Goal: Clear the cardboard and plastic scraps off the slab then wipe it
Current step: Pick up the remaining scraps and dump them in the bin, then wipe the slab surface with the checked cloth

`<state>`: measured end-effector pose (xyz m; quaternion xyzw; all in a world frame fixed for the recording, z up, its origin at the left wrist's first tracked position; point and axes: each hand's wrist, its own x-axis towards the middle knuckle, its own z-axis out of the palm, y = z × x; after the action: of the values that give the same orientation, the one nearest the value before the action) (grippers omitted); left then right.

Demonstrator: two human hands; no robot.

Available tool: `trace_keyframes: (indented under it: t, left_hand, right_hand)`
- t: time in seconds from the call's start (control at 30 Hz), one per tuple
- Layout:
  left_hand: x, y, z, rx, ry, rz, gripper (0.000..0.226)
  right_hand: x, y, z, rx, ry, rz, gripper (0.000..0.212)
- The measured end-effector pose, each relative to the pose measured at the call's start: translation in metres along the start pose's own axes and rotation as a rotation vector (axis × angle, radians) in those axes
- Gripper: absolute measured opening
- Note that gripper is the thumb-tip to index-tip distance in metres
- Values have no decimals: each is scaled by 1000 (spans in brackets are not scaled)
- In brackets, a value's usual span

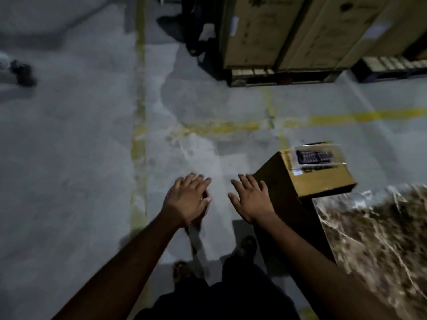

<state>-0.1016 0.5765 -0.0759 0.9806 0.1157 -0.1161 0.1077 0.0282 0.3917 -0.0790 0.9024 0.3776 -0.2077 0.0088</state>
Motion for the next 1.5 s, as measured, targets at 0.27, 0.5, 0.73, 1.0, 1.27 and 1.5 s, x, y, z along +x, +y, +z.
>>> trace_keyframes:
  t: [0.27,0.5,0.73,1.0,1.27,1.5]
  left_hand:
    - [54,122,-36,55,0,336,63]
    - [98,304,-23,153,-46,666,65]
    - [120,431,8,262,-99,866,65]
    - [157,475,19,363,-148,978,63]
    - [258,459,20,323,-106,966,62]
    - [380,420,23,204,-149,773,48]
  right_hand:
    - [-91,96,-20,147,184,321,77]
    - [-189,216,5,258,237,645,67]
    - [-258,295,27,333,250,807,67]
    - [-268,333,36,419,277,880,62]
    - [-221,359,16,453,357,958,56]
    - [-104,380,-16,405,401,988,53]
